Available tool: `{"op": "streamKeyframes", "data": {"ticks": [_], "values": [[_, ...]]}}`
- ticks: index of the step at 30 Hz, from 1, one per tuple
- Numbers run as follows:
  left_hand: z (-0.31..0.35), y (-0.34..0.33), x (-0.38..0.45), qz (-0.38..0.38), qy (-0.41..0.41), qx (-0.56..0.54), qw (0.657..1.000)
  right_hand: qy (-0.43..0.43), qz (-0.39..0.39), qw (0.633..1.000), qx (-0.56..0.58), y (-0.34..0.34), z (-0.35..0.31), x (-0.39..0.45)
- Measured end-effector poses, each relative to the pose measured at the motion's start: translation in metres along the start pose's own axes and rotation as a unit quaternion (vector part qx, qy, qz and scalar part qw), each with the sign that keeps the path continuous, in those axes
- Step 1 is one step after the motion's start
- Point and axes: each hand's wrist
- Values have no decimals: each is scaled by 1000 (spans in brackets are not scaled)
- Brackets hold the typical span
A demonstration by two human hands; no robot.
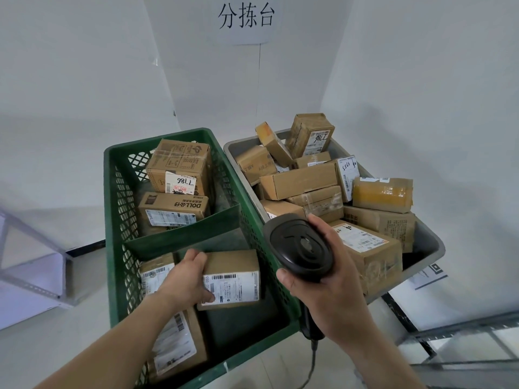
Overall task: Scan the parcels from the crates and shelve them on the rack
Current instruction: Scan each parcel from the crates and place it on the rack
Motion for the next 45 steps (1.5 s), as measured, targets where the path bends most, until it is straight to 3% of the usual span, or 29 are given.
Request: {"op": "streamKeyframes", "data": {"ticks": [5, 10, 16, 22, 24, 29, 37, 39, 45], "values": [[-4, -7, 0, -90, -4, 0, 996, -2, -1, 1000, 3, -3, -2, -3], [-4, -12, 0, -124, -18, -8, 992, -3, -2, 1000, 0, -4, -2, -6], [7, -4, -3, -63, -42, -67, 995, -5, -4, 1000, 1, -1, -4, -9], [15, 36, 4, -20, 14, -222, 975, 0, 6, 1000, 1, -1, -12, -8], [15, 52, 5, -15, 19, -284, 958, 8, 4, 1000, -2, -3, -15, -7], [19, 89, 0, -1, 50, -501, 864, 23, 4, 1000, -3, -11, -23, -4], [27, 123, -4, -48, 1, -686, 726, 19, -10, 1000, 9, -26, -35, -6], [36, 127, -6, -12, -1, -696, 717, 21, -9, 1000, 3, -29, -39, -6], [57, 139, -15, 63, -45, -657, 750, 23, -2, 1000, 10, -35, -46, -4]]}}
Point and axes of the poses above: each hand's wrist, its own x-axis towards the middle knuckle, its own y-axis out of the back of the hand, z = x × y, and after that the axes turned 8 degrees about -x, right-handed
